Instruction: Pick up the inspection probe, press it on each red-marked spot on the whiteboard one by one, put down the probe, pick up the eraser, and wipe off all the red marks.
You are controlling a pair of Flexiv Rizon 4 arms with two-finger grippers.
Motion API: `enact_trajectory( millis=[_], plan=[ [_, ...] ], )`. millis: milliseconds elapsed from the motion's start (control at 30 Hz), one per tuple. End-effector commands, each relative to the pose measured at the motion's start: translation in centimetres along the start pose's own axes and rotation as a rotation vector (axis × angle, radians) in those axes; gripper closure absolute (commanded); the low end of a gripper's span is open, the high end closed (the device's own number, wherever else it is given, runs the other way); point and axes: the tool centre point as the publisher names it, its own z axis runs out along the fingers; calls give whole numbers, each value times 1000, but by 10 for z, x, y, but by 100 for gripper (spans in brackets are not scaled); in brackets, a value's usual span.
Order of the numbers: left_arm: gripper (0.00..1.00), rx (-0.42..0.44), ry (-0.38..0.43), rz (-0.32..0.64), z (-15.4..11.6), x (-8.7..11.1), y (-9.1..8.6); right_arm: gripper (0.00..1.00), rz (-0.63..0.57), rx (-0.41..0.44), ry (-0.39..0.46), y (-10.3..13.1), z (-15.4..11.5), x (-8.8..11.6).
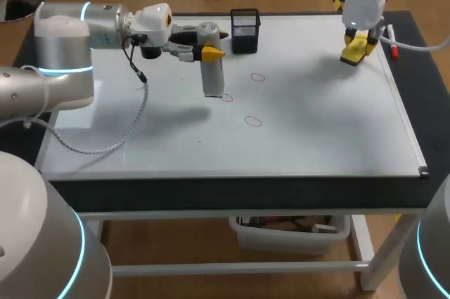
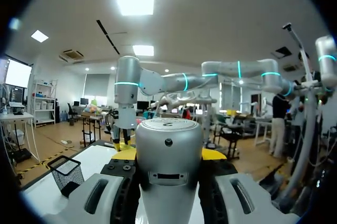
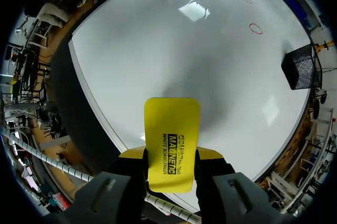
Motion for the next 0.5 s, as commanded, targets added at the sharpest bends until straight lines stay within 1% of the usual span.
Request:
enact_trajectory(
  millis=[33,500],
  plan=[
    [100,23,26,1,5,-8,12,100,-2,1,4,-1,-1,0],
    [100,31,65,11,21,-24,29,100,-2,1,4,-1,-1,0]
  ],
)
